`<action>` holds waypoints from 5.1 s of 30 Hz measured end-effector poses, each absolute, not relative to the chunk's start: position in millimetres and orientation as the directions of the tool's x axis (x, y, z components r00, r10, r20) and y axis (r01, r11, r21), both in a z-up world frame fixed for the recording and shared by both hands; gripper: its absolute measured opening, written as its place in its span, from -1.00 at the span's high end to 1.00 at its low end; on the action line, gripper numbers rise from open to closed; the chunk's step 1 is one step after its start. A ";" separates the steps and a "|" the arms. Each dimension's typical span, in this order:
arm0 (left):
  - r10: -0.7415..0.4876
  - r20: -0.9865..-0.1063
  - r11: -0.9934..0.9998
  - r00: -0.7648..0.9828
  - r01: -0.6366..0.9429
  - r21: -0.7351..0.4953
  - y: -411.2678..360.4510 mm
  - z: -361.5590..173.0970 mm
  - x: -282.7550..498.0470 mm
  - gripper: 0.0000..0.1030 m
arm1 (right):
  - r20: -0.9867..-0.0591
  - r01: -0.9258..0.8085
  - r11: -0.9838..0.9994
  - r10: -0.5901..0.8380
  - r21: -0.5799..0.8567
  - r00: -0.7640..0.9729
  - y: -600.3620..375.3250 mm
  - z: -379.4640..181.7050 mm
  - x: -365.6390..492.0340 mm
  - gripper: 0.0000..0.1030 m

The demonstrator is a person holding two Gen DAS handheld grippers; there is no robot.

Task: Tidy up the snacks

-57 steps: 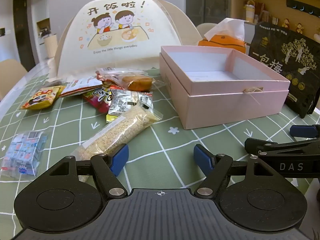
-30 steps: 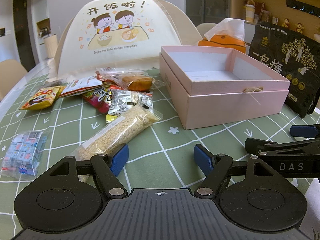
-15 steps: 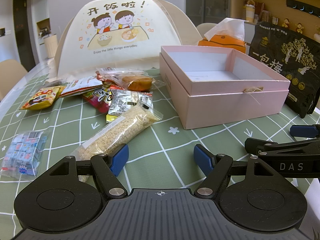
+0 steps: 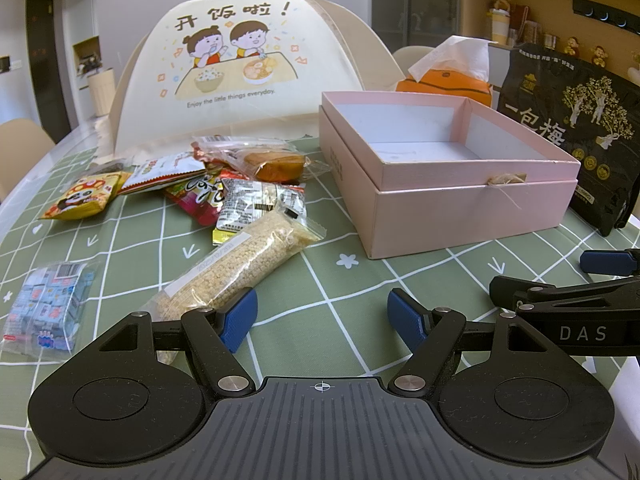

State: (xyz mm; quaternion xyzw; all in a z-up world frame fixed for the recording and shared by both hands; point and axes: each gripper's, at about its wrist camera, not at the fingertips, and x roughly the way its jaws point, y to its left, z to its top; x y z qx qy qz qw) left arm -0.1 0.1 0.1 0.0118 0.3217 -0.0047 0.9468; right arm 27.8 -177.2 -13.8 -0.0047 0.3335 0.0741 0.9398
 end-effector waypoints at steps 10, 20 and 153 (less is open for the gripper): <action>-0.001 -0.609 1.000 0.793 0.016 0.019 0.2 0.1 -0.1 -0.53 | -0.628 -0.142 0.989 0.136 0.041 0.767 -177.2 -13.8 27.8 -1.00; 0.000 -0.609 1.000 0.793 0.016 0.021 0.0 -2.3 0.9 -0.53 | -0.628 -0.143 0.989 0.136 0.041 0.766 -177.3 -13.8 27.9 -1.00; -0.341 -0.626 0.909 0.701 0.077 -0.409 33.2 111.5 156.7 -0.22 | -0.627 -0.204 0.978 0.191 0.052 0.756 -239.9 130.6 17.5 0.01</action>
